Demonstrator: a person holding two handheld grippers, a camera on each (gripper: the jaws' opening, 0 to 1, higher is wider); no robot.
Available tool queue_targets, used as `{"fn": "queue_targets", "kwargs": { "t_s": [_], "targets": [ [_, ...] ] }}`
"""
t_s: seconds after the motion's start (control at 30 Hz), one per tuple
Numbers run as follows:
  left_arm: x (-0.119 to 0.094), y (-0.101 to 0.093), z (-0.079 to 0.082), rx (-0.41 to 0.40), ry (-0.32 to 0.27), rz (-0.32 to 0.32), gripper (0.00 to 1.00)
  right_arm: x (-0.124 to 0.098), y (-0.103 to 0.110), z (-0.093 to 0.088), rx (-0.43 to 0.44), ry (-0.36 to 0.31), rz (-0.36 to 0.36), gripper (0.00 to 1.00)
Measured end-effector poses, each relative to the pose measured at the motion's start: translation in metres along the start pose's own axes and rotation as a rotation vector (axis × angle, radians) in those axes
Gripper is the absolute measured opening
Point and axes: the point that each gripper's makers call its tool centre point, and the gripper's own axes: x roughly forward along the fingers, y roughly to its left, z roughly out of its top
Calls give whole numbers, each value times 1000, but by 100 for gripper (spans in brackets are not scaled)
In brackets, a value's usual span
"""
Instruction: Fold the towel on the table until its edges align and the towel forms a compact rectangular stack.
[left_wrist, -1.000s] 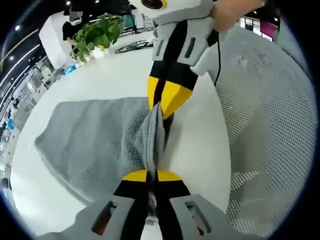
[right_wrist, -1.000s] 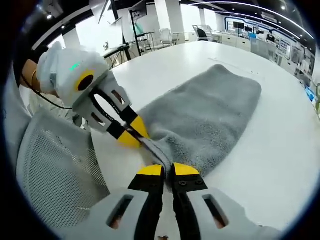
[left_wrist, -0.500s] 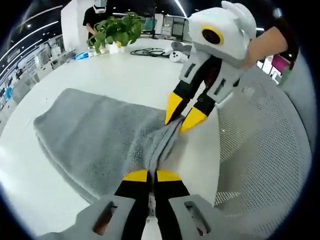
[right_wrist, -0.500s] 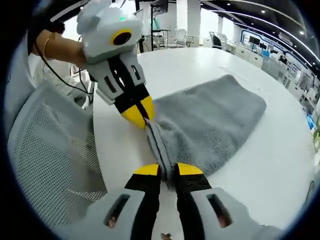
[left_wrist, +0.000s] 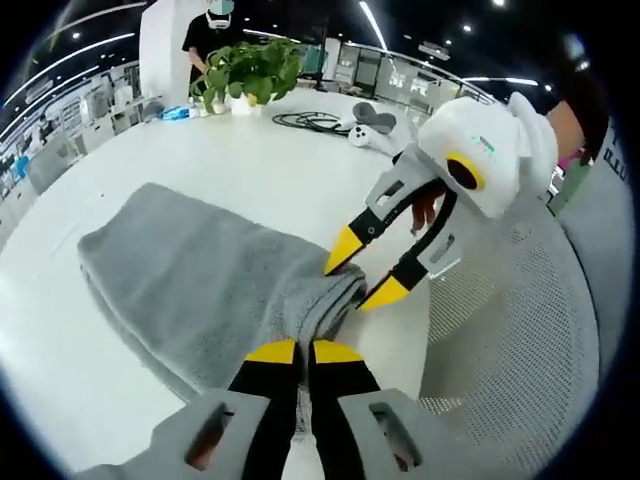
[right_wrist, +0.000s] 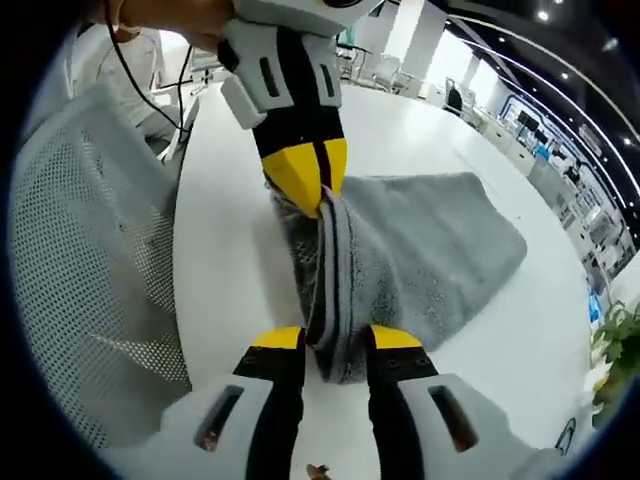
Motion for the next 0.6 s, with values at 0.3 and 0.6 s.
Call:
{"fn": "queue_targets", "kwargs": {
  "t_s": [0.3,0.6],
  "targets": [
    [18,-7,-25,71,74,7,3,4,3,-7,-26,15,20,19],
    [25,-7,-33,93,106,10,4,6,0,-8,44,-12,33,13]
  ]
}}
